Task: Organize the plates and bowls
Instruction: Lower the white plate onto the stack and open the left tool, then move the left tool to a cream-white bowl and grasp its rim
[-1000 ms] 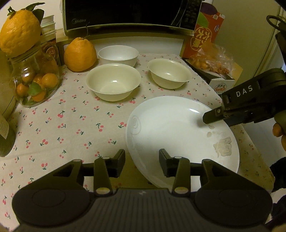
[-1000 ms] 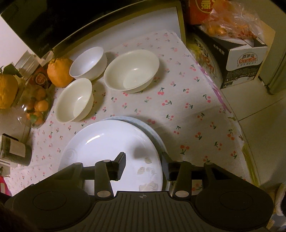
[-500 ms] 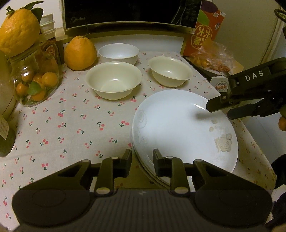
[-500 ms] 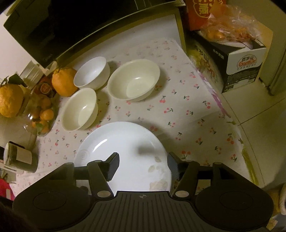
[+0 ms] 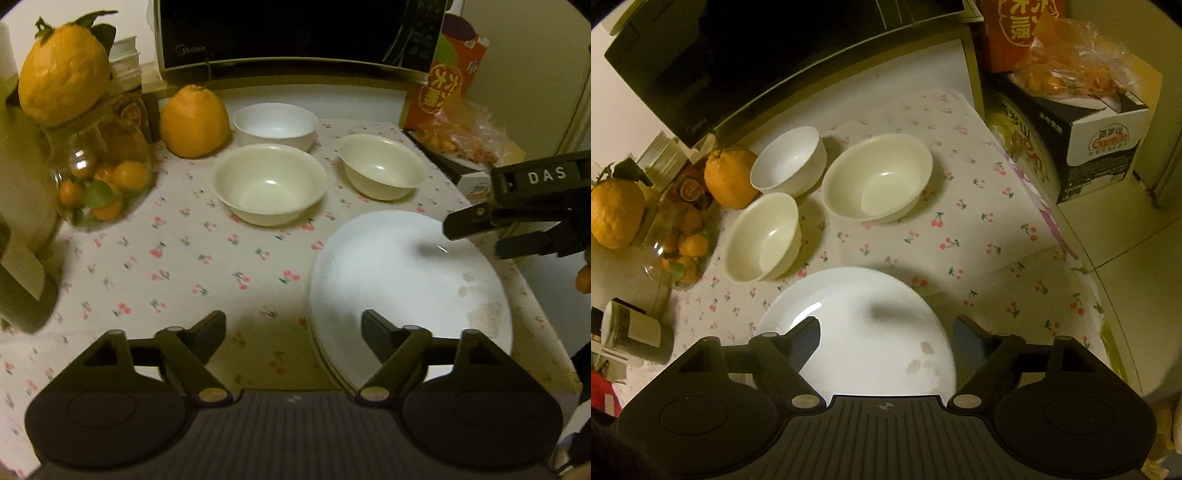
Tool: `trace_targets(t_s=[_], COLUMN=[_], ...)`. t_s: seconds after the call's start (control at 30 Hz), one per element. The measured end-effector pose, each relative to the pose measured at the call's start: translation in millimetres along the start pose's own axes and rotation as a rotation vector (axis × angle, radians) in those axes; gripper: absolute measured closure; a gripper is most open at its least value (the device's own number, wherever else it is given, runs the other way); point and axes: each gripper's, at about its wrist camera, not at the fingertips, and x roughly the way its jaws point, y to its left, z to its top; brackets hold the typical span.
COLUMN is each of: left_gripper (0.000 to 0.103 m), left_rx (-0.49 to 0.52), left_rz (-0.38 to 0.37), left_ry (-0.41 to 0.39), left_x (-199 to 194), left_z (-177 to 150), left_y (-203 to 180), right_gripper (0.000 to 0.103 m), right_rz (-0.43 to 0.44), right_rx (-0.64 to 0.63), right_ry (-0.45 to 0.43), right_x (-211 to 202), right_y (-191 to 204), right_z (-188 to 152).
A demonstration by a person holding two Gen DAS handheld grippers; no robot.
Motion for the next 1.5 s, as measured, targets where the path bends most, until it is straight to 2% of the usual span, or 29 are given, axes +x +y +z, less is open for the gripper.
trace_targets(t_s=[0.1,0.27,0.43,0.63,0.77,0.83,0.87,0.9,0.93,1.13,1.2,1.3,1.4,1.5], left_gripper=[0.012,0.005,0.003,0.004,0.022,0.034,0.043,0.050,0.052,0.071,0.079,0.089,0.091,0.092], left_rx=[0.016,0.042,-0.070,-0.205,-0.240,-0.268,-0.284,-0.298,-0.312,-0.346,-0.351,-0.359,-0.354,-0.345], left_rz=[0.035,0.095,0.103,0.075,0.041,0.017,0.003,-0.011,-0.028,-0.076,-0.084,-0.096,-0.090,-0.078], left_ry=[-0.016,-0.049,-0.038,-0.056,-0.093,-0.105,-0.105,-0.104,-0.104,-0.126,-0.135,-0.140,-0.142,-0.139], left_x=[0.2,7.4,27.5,66.4,92.1,103.5,109.3,114.1,118.3,130.3,131.4,134.4,134.5,134.5], left_z=[15.6,52.8,88.9,124.5,135.3,137.4,137.9,138.8,139.0,134.7,134.0,134.7,135.2,136.1], left_y=[5.2,11.2,31.9,53.2,60.0,65.0,67.9,70.3,72.4,74.4,74.2,73.8,70.4,69.0], right_gripper=[0.018,0.016,0.010,0.010,0.010,0.011,0.012,0.015,0.017,0.051,0.066,0.078,0.089,0.092], right_rz=[-0.033,-0.005,0.039,0.113,0.171,0.199,0.206,0.212,0.215,0.226,0.226,0.225,0.219,0.204], right_rx=[-0.044,-0.062,0.001,0.094,0.126,0.130,0.130,0.132,0.133,0.142,0.148,0.146,0.133,0.113], right_ry=[-0.011,-0.021,-0.049,-0.053,-0.130,-0.142,-0.147,-0.156,-0.161,-0.157,-0.156,-0.162,-0.154,-0.152], right_x=[-0.6,-4.5,2.4,42.5,71.3,87.2,93.2,98.9,104.0,130.4,135.7,137.9,140.9,140.5], right_y=[12.1,29.1,38.2,44.9,44.5,44.8,45.1,45.3,45.5,45.4,45.7,47.7,50.4,52.6], right_z=[9.1,36.8,71.0,104.6,117.7,122.3,123.7,124.4,125.2,123.9,123.0,120.8,119.1,118.5])
